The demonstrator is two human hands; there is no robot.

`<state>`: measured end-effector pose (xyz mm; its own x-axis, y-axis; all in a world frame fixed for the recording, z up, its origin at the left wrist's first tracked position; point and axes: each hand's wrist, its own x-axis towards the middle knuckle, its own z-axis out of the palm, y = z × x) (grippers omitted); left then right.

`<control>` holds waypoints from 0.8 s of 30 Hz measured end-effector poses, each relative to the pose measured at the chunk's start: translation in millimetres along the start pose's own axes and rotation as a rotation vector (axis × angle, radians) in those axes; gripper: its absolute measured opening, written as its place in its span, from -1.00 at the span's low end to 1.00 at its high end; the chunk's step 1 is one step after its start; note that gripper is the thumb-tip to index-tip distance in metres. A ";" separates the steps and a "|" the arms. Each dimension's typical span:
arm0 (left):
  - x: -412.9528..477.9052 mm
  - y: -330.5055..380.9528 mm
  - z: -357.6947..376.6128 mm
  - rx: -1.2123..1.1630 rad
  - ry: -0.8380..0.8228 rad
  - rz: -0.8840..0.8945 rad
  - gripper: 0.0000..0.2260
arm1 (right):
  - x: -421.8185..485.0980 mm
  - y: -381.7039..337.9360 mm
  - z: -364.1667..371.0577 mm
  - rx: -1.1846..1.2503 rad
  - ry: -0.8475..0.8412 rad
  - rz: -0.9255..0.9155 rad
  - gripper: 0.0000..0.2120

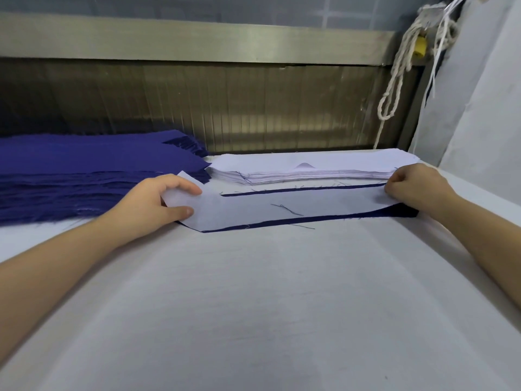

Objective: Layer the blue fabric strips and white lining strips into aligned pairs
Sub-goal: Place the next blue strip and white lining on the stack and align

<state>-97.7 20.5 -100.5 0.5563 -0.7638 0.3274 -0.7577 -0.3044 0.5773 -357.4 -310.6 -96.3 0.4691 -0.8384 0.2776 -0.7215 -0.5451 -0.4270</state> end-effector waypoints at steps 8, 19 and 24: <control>0.8 -1.0 0.1 0.054 0.003 0.019 -0.73 | -1.0 -2.9 -0.6 0.025 -0.030 0.002 -0.82; 1.2 -2.7 0.8 0.084 -0.005 0.032 -0.70 | -5.2 -7.8 -2.6 0.017 -0.013 0.010 -0.86; 1.1 -1.9 0.9 0.084 -0.009 0.036 -0.68 | -5.2 -7.2 -3.7 0.020 -0.027 0.007 -0.89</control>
<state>-96.0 19.7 -101.9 0.5255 -0.7801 0.3395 -0.8032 -0.3234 0.5003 -356.5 -302.3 -91.5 0.4778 -0.8418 0.2511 -0.7148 -0.5387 -0.4459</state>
